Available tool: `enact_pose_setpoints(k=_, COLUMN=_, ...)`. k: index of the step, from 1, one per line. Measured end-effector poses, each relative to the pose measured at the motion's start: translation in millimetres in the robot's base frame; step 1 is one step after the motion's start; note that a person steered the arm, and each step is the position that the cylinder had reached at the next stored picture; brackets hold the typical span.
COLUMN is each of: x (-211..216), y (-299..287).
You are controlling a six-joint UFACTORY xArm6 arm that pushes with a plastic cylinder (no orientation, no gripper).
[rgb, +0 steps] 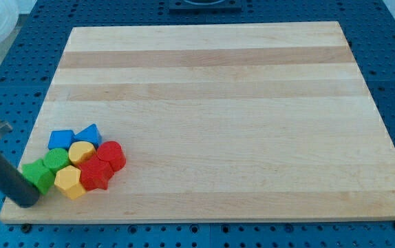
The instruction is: Push the green star into green circle
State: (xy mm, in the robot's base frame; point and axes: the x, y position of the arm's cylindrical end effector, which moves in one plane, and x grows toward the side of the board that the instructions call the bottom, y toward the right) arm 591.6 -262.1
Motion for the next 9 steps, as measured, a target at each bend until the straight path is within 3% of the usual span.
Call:
enact_pose_setpoints(k=2, x=-21.7, y=0.5)
enact_pose_setpoints(k=4, x=23.8, y=-28.6)
enact_pose_setpoints(k=5, x=15.6, y=-28.8)
enact_pose_setpoints(k=6, x=-36.6, y=-29.0)
enact_pose_setpoints(k=9, x=-65.0, y=-0.3)
